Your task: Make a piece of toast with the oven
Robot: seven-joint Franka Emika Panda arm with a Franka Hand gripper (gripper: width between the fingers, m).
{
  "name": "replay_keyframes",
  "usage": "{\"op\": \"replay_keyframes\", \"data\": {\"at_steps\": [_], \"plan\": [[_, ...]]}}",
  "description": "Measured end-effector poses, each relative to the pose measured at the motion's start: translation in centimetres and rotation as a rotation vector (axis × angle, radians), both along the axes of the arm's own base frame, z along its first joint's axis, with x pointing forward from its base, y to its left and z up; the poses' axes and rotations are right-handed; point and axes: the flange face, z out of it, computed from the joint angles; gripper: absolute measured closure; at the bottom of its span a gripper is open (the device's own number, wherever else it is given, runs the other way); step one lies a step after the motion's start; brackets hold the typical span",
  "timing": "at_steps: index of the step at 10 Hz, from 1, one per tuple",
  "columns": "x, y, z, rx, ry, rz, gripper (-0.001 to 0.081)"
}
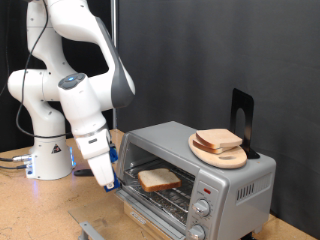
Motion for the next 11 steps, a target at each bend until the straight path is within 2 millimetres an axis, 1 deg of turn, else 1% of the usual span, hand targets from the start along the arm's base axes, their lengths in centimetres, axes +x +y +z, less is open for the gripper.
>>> {"op": "replay_keyframes", "data": {"at_steps": [2, 4, 7, 11], "plan": [[-0.4, -1.5, -0.5, -0.009, 0.01, -0.003, 0.0369], [-0.6, -2.3, -0.6, -0.008, 0.01, -0.008, 0.0371], [-0.5, -2.8, -0.5, -0.002, 0.002, -0.017, 0.0372], [-0.2, -2.7, -0.2, 0.015, -0.014, -0.019, 0.0382]]}}
